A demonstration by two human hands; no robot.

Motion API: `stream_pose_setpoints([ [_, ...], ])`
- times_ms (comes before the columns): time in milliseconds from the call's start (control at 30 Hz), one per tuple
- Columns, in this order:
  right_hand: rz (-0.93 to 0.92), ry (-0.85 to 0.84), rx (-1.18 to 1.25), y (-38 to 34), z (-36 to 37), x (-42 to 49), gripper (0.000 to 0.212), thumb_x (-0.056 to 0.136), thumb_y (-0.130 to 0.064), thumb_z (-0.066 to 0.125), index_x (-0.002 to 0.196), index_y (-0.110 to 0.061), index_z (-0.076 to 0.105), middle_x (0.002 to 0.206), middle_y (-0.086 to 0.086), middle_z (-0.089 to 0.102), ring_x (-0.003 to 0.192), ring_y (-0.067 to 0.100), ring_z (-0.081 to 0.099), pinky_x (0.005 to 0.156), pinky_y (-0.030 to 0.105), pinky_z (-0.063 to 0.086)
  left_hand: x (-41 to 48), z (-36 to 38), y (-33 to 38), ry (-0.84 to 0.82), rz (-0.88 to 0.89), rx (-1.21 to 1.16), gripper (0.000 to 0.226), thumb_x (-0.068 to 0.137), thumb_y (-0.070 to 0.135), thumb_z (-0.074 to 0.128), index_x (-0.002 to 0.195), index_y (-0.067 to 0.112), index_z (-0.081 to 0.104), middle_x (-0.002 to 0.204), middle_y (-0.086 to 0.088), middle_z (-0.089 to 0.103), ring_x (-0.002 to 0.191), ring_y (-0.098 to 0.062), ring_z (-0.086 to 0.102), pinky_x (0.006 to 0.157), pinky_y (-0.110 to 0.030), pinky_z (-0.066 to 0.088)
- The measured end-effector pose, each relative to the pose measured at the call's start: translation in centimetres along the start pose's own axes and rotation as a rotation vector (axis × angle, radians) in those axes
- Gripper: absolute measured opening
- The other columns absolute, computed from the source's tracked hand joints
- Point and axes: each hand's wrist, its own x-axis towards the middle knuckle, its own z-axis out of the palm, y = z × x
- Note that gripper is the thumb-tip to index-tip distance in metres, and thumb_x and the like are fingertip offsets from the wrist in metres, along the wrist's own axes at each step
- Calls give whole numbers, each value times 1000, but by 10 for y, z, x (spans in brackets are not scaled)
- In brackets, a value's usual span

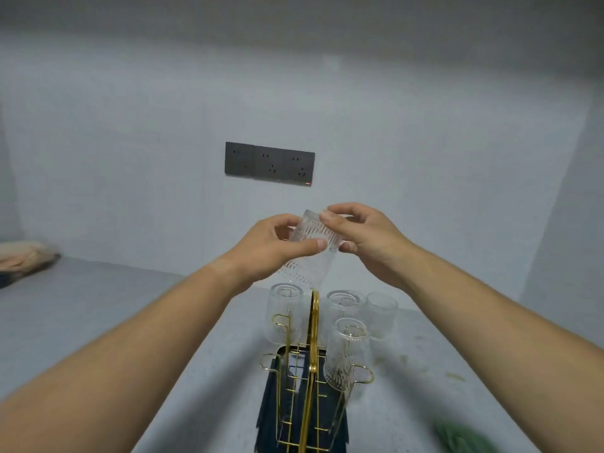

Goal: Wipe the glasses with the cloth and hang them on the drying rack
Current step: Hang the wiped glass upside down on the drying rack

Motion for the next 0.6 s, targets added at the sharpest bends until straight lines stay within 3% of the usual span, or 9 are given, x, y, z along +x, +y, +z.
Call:
stream_pose_setpoints([
  [133, -11, -75, -181, 8, 28, 19, 54, 86, -43, 78, 131, -19, 61, 117, 2, 70, 112, 17, 66, 88, 31, 54, 0, -22, -37, 27, -49, -101, 46, 80, 39, 91, 121, 29, 73, 114, 1, 79, 110, -19, 74, 103, -44, 56],
  [233, -34, -107, -308, 16, 43, 29, 53, 88, -46, 77, 131, -20, 61, 116, -1, 71, 110, 13, 67, 99, 33, 54, -3, -27, -60, 36, -76, -146, 52, 78, 38, 92, 124, 30, 70, 115, 3, 80, 111, -15, 74, 106, -41, 54],
  [333, -76, -149, -458, 23, 51, 31, 51, 89, -48, 74, 130, -19, 63, 116, -4, 69, 109, 10, 66, 98, 29, 53, -6, -28, -83, 34, -92, -206, 62, 70, 39, 92, 127, 28, 69, 117, 1, 80, 113, -16, 74, 109, -42, 53],
  [600, -101, -266, -669, 44, 48, 18, 56, 85, -53, 75, 131, -23, 62, 111, -6, 68, 101, 11, 67, 97, 37, 56, -31, -4, -118, -30, -142, -328, 65, 71, 30, 92, 130, 24, 65, 120, -2, 79, 116, -17, 73, 102, -34, 54],
])
